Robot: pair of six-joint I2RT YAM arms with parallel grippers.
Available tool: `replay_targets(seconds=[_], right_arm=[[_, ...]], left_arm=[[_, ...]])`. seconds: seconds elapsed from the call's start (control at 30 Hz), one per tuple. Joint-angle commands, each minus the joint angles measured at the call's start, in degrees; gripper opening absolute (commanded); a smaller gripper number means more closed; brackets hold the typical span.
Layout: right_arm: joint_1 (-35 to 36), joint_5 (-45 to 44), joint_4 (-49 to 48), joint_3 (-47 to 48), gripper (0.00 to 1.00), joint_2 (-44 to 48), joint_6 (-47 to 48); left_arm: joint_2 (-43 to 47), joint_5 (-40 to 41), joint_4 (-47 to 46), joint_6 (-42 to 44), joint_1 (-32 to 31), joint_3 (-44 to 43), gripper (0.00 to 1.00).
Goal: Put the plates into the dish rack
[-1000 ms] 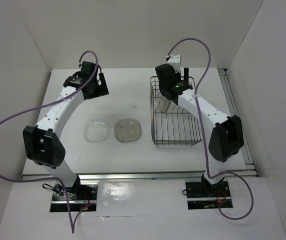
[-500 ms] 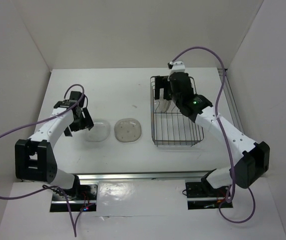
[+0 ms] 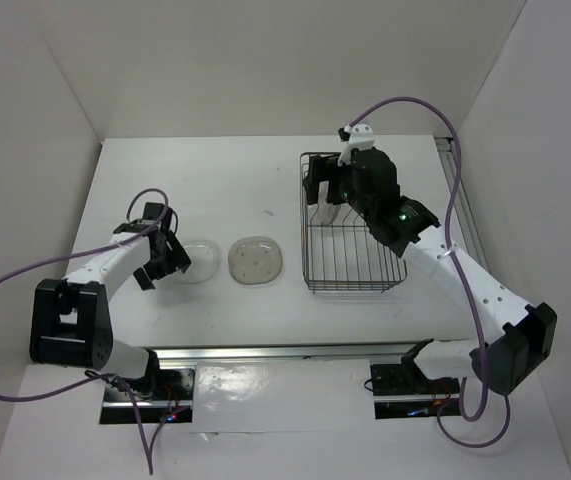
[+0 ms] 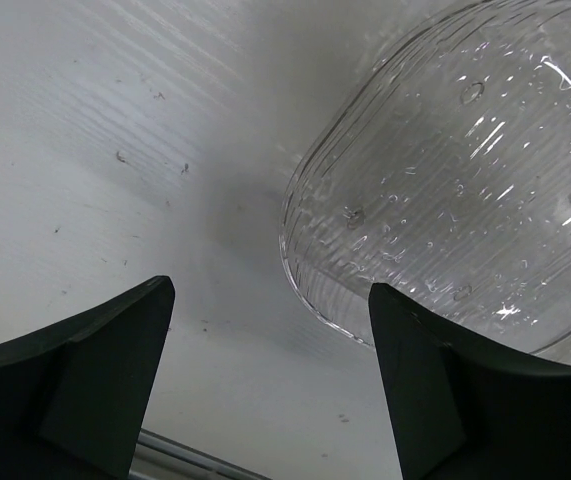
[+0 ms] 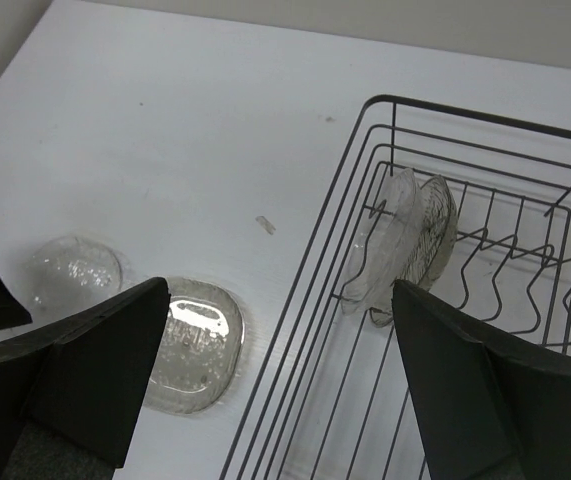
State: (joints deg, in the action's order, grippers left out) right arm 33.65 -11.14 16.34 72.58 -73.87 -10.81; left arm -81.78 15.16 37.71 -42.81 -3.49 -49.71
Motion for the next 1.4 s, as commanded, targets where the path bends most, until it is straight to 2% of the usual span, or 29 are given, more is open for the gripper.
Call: replay_targets(seconds=[0.0,0.07,0.13,0.23,0.37,0.43,0.47,0.5,0.53,0.6,0.63,0.7,0.73,0.83,0.9,1.17,1.27,1.37], right_arm=[[1.0,1.1,-3.2,-0.7,0.99,2.1,0.3],[1.7,0.4,-3.2,-1.3,0.99,3.2,0.3],[2.2,-0.3,-3.2,-1.3,0.99,3.2,0.3],[2.7,-1.0,-3.2,-1.3,0.99,3.7,0.9],[3.3,-1.5,-3.2,-1.3,0.99,4.9,0.9],[3.3,-1.5,-3.2,-0.8,0.99,4.9,0.9],[3.3,-1.5,-3.2,-0.8,0.99,4.9,0.9],[3.3,-1.5,-3.2,-0.8,0.99,5.5,0.9],[3.3,-1.0,-3.2,-0.8,0.99,5.5,0.9],[3.3,-1.0,-3.2,-0.8,0.99,6.1,0.9],[3.3,-1.0,-3.2,-0.8,0.99,6.1,0.9],[3.3,-1.0,-3.2,-0.8,0.99,6.6,0.9],[3.3,-1.0,-3.2,-0.8,0.99,6.6,0.9],[3.8,-1.0,-3.2,-0.8,0.99,6.6,0.9],[3.8,-1.0,-3.2,-0.8,0.99,6.6,0.9],[3.8,-1.0,-3.8,-1.3,0.99,6.0,0.9],[3.8,5.1,-5.4,-1.9,0.99,4.7,1.6],[3.8,15.2,-10.2,-3.2,0.99,3.1,1.6]], left_arm=[[-0.8,2.1,-3.0,-4.2,-1.1,0.5,0.91],[-2.1,3.3,-3.0,-4.8,-1.1,0.5,0.9],[-4.0,4.0,-3.0,-5.4,-1.1,0.5,0.83],[-5.8,6.0,-3.0,-6.9,-1.7,0.0,0.83],[-7.0,6.6,-4.9,-8.5,-2.2,1.1,0.78],[-7.5,7.1,-4.9,-9.0,-2.2,2.0,0.65],[-7.5,7.1,-4.9,-9.0,-2.2,2.8,0.63],[-7.5,7.9,-4.9,-9.6,-2.2,2.8,0.51],[-6.8,8.4,-4.9,-10.1,-2.2,3.3,0.46],[-6.8,9.1,-4.9,-10.6,-2.2,3.3,0.46],[-6.8,9.9,-4.9,-10.6,-2.2,3.3,0.41],[-6.8,10.5,-3.8,-11.9,-2.2,3.3,0.32],[-6.8,11.2,-3.3,-11.9,-2.2,2.7,0.22],[-6.2,12.2,-2.6,-12.7,-2.2,2.7,0.13],[-5.4,13.3,-1.5,-13.7,-2.2,2.7,0.0],[5.5,15.3,-1.0,-13.2,-3.4,2.2,0.0],[9.0,15.3,-1.7,-11.9,-4.6,2.2,0.0],[11.9,14.3,-3.0,-9.4,-5.7,2.2,0.0]])
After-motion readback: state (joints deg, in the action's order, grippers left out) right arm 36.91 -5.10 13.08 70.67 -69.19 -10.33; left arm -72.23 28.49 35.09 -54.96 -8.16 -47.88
